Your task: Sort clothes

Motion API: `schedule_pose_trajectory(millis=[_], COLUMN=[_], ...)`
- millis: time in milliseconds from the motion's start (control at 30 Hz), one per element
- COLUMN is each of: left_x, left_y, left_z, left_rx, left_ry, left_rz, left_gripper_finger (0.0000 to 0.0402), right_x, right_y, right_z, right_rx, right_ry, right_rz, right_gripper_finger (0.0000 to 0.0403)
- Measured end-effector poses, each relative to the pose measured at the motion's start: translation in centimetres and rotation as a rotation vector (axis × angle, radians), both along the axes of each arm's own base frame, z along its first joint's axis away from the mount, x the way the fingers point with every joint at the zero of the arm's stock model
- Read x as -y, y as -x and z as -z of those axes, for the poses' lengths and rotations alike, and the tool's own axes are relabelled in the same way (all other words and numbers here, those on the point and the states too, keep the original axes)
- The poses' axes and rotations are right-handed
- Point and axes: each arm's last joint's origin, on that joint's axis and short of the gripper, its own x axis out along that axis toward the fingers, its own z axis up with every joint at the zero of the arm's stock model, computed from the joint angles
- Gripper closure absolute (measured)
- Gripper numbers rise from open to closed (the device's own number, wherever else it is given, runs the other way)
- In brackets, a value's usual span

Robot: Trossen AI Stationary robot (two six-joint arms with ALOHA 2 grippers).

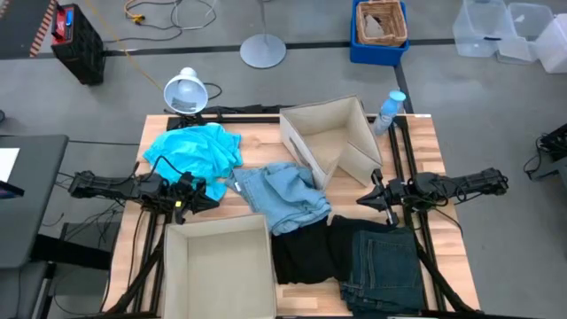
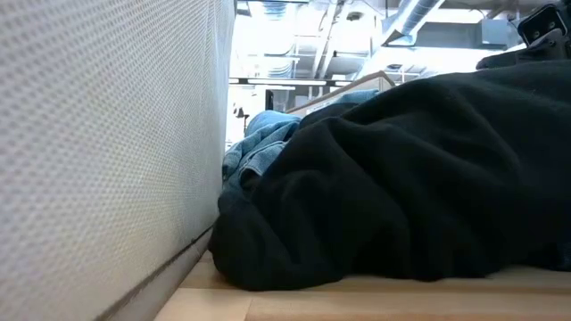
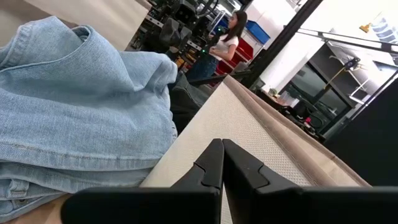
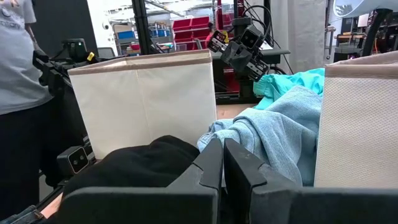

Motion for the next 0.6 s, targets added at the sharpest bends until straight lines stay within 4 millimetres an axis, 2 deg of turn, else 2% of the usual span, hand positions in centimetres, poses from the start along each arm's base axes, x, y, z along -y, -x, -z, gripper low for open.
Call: schedule_pose_trajectory(millis=[167, 300, 400, 600], left_x=[0.0, -0.1, -0.1, -0.7], left_y=[0.0, 0.1, 0.6, 1.9], left_z=[0.0, -1.2, -3.1, -7.7], left_rx=[0.005, 0.148, 0.307, 0.438], left_ry=[-0.006, -0.178, -0.221, -0.291], left_rz=[-0.002, -0.041, -0.047, -0.215], left_gripper_finger=[0.0401, 0.0401, 0.0401, 0.0401], right_x=[0.0, 0.0, 0.0, 0.0], right_y=[0.0, 0.0, 0.0, 0.0], right_z=[0.0, 0.0, 0.0, 0.0], right_rx=[0.0, 0.0, 0.0, 0.0], right_ry=[0.0, 0.0, 0.0, 0.0], right_rz=[0.0, 0.0, 0.0, 0.0], right_gripper_finger=[0.0367, 0.0367, 0.0367, 0.0367])
